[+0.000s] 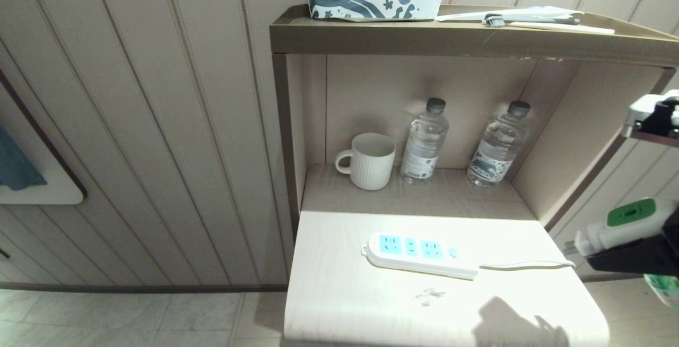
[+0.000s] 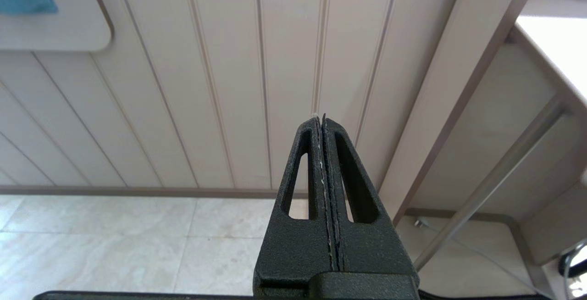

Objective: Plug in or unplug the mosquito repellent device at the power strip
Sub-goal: Insert the plug into the socket

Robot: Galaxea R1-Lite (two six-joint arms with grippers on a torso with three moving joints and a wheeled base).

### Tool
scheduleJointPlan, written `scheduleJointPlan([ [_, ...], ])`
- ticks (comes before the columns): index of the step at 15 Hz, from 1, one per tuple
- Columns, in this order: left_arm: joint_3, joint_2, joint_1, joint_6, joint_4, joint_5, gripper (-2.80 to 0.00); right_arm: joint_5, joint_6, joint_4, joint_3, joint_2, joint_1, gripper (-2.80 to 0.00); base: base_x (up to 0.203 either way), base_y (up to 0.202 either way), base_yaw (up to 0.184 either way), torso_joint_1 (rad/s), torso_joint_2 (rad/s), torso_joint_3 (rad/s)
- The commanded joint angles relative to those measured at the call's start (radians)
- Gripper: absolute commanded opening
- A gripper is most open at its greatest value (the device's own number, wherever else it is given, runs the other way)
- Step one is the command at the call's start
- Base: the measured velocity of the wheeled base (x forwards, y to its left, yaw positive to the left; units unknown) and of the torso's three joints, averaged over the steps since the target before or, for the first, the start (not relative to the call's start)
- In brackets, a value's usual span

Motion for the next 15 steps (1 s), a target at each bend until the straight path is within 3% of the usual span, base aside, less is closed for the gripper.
scheduleJointPlan([
  [1, 0.0, 0.0, 0.0, 0.0, 0.0, 0.0, -2.8, -0.011, -0.001, 0.006, 0.001, 0.003, 0.011, -2.8, 0.0, 0.0, 0.0, 0.225, -0.5, -0.283],
  [11, 0.0, 0.0, 0.001, 0.0, 0.0, 0.0, -2.8, -0.011, 0.007, -0.005, 0.011, 0.072, 0.012, -2.8, 0.0, 0.0, 0.0, 0.244, -0.53, -0.291],
  [15, 0.0, 0.0, 0.0, 0.0, 0.0, 0.0, -2.8, -0.01, -0.002, -0.055, 0.022, 0.138, 0.011, -2.8, 0.0, 0.0, 0.0, 0.066, -0.13, -0.077],
])
